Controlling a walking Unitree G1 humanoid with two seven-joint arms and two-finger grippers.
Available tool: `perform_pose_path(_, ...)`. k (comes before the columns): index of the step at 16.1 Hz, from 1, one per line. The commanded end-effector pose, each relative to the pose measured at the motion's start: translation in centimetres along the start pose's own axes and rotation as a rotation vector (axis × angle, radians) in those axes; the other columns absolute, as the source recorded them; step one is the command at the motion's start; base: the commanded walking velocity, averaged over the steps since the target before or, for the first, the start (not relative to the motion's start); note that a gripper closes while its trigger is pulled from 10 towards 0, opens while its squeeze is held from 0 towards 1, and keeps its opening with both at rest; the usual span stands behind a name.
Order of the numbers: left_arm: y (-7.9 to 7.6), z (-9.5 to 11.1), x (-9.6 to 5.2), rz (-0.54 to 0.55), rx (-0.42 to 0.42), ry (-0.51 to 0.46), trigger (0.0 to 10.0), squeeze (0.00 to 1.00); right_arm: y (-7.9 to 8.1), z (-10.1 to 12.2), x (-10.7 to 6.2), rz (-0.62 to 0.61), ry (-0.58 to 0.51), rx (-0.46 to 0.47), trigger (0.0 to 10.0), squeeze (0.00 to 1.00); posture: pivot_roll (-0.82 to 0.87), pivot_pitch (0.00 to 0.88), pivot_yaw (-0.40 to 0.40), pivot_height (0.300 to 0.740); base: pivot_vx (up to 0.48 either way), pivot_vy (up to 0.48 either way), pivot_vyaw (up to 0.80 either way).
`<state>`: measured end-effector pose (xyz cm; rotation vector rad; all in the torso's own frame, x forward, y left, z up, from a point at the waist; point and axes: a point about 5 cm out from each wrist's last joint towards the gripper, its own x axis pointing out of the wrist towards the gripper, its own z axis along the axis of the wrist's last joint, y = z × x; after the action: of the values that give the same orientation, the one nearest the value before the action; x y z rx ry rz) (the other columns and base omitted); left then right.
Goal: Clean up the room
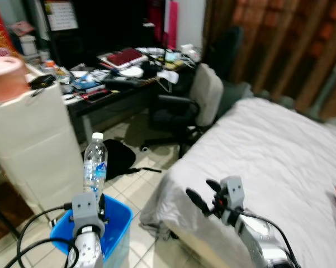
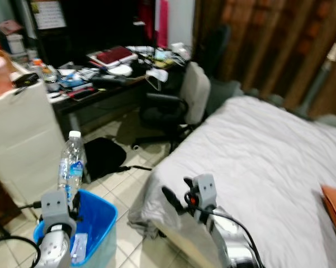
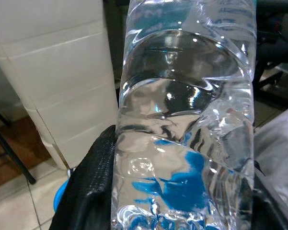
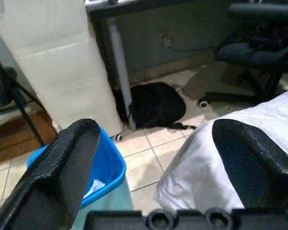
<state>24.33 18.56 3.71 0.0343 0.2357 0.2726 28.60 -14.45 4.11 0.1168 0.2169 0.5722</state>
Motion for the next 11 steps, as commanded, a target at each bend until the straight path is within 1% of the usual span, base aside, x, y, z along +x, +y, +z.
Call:
perform_pose_path(1, 0.2, 0.2, 0.0, 0.022, -0.006, -0.011, 10.0, 0.0, 0.3, 0.7, 0.3, 0.028, -0.012, -0.029, 10.0, 0.0, 0.1, 0.044, -0.068, 0.74, 0.48, 0.0, 0.55)
perform_pose_path(2, -0.2, -0.2, 0.3, 0.03, 0.026, 0.024, 10.0, 0.0, 0.4, 0.6, 0.1, 0.044, 0.002, -0.034, 10.0, 0.0, 0.09, 0.057, -0.072, 0.74, 0.0, 0.0, 0.55)
perform_pose_path(4, -0.5, -0.8, 0.7, 0.036, 0.027, 0.07, 10.0, 0.0, 0.6, 0.3, 0.0, 0.068, 0.023, -0.042, 10.0, 0.0, 0.09, 0.068, -0.076, 0.74, 0.0, 0.0, 0.54)
perform_pose_path(5, -1.0, -1.1, 1.5, 0.019, 0.045, 0.105, 10.0, 0.0, 0.7, 0.3, 0.1, 0.091, 0.047, -0.063, 10.0, 0.0, 0.08, 0.08, -0.085, 0.74, 0.0, 0.0, 0.52)
perform_pose_path(6, -1.2, -1.1, 1.8, 0.013, 0.066, 0.109, 10.0, 0.0, 0.7, 0.3, 0.0, 0.096, 0.055, -0.072, 10.0, 0.0, 0.08, 0.09, -0.094, 0.74, 0.0, 0.0, 0.0)
perform_pose_path(7, -1.4, -1.4, 2.7, -0.003, 0.042, 0.136, 10.0, 0.0, 0.7, 0.1, 0.1, 0.095, 0.083, -0.092, 10.0, 0.0, 0.07, 0.105, -0.105, 0.74, 0.0, 0.0, 0.0)
perform_pose_path(8, -0.9, -1.5, 3.9, 0.009, 0.031, 0.17, 10.0, 0.0, 0.7, 0.3, 0.1, 0.108, 0.091, -0.104, 10.0, 0.0, 0.05, 0.137, -0.117, 0.74, 0.0, 0.0, 0.0)
perform_pose_path(9, -0.6, -1.5, 4.2, 0.021, 0.033, 0.174, 10.0, 0.0, 0.8, 0.4, 0.0, 0.113, 0.094, -0.099, 10.0, 0.0, 0.04, 0.148, -0.12, 0.74, 0.0, 0.0, 0.0)
perform_pose_path(10, 0.1, -1.5, 4.8, 0.053, 0.036, 0.186, 10.0, 0.0, 0.9, 0.6, -0.2, 0.135, 0.097, -0.094, 10.0, 0.0, 0.02, 0.186, -0.136, 0.74, 0.0, 0.0, 0.0)
perform_pose_path(11, 0.9, -1.7, 5.3, 0.105, 0.078, 0.221, 10.0, 0.0, 1.7, 0.8, -0.6, 0.191, 0.11, -0.1, 10.0, 0.0, -0.04, 0.245, -0.156, 0.74, 0.0, 0.0, 0.0)
